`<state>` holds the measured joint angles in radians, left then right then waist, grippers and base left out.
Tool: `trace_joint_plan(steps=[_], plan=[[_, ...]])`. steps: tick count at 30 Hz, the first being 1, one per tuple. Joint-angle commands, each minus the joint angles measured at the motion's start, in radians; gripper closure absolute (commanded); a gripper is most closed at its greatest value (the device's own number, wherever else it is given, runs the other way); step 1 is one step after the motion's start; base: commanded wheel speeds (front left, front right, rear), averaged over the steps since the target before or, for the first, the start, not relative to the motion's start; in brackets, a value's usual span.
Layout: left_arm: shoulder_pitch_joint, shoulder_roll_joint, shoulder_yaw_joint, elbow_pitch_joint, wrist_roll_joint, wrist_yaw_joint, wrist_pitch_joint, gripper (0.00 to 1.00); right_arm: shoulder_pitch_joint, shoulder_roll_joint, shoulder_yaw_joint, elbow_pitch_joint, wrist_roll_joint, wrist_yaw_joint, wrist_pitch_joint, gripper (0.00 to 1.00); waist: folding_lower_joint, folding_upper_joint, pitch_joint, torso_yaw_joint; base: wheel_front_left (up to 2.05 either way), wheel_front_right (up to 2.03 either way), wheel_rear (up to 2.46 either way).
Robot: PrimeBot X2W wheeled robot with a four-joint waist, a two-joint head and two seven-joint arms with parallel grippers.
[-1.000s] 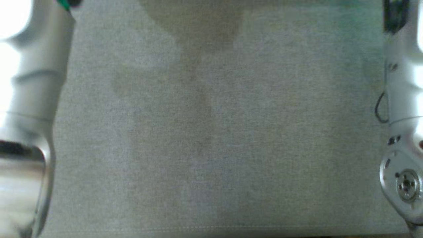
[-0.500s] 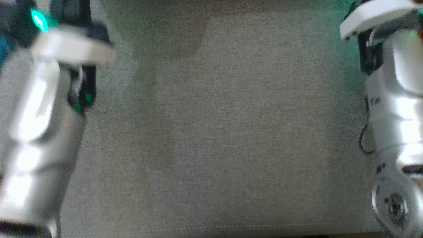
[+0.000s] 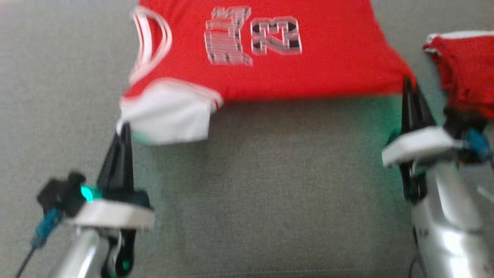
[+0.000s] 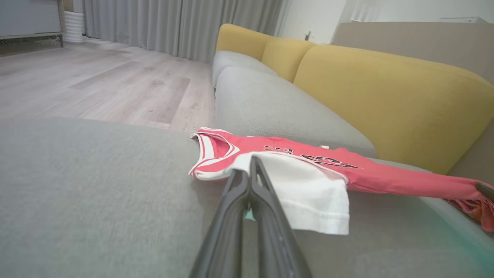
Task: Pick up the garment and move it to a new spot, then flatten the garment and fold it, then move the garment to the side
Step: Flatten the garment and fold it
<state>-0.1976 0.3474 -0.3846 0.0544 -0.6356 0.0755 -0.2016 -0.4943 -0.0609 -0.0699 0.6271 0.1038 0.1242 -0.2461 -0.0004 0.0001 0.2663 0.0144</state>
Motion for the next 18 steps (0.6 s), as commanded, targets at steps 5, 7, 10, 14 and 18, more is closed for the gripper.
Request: trace_joint_plan(steps=[5,7,10,14,18], plan=[[0.148,0.058,0.042,-0.146,-0.009,0.068,0.026,1.0,0.176,0.011,0.016,-0.171,0.032,0.007,0.062,1.0,0.0004,-0.0001,-0.133,0.018,0.0,0.0,0.0],[0.213,0.069,0.034,-0.193,-0.009,0.09,0.044,1.0,0.255,0.011,0.011,-0.247,0.034,0.007,0.101,1.0,0.0004,-0.0001,-0.161,0.023,0.0,0.0,0.0],[0.3,0.086,0.015,-0.25,-0.006,0.117,0.076,1.0,0.37,0.011,0.007,-0.359,0.042,0.007,0.162,1.0,0.0004,-0.0001,-0.201,0.027,0.0,0.0,0.0],[0.388,0.106,0.003,-0.31,-0.01,0.145,0.107,1.0,0.511,0.011,0.001,-0.493,0.052,0.007,0.244,1.0,0.0004,-0.0001,-0.238,0.034,0.0,0.0,0.0],[0.436,0.113,-0.01,-0.337,-0.024,0.155,0.131,1.0,0.609,0.011,-0.001,-0.58,0.051,0.007,0.317,1.0,0.0004,-0.0001,-0.256,0.038,0.0,0.0,0.0]])
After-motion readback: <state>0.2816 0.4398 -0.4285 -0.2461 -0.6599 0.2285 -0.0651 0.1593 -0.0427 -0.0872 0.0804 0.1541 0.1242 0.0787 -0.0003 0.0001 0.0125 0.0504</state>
